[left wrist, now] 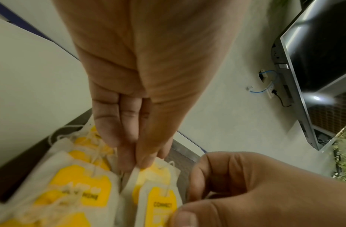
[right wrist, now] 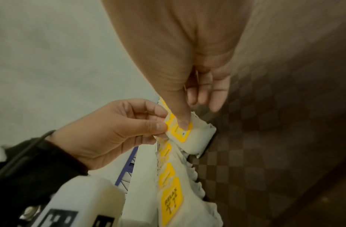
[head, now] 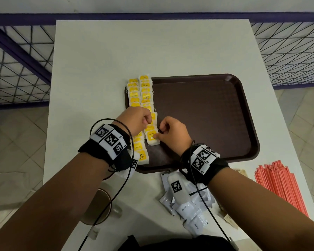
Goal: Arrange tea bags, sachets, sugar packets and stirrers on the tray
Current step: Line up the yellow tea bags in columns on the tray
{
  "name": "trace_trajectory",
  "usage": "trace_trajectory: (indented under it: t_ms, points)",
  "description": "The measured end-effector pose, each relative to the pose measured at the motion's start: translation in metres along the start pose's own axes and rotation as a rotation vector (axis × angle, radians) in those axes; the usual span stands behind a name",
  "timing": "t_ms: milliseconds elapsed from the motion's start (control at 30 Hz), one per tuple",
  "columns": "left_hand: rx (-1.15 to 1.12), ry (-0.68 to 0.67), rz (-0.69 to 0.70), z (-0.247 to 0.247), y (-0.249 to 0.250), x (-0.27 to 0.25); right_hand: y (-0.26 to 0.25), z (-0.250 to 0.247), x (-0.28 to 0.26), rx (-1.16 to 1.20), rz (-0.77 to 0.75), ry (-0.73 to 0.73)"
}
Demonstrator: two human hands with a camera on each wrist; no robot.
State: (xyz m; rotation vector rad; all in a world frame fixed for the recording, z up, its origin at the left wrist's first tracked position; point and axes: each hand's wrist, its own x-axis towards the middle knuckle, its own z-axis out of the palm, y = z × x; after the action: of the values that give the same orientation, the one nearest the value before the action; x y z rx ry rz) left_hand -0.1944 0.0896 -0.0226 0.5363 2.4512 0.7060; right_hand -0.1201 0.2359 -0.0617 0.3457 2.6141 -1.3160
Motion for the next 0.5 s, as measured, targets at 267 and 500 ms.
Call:
trace_trajectory:
  t_ms: [267, 500]
  points:
    - [-0.02, 0.022, 0.006, -0.0025, -0.0016, 0.0023, 0.0031, 0.0018, -0.0096, 0.018, 0.039, -0.126]
    - [-0.012, -0.001, -0.024, -0.0048, -0.0063, 0.0013, 0.0032, -0.0009, -0.0065, 0.027, 0.049, -0.025]
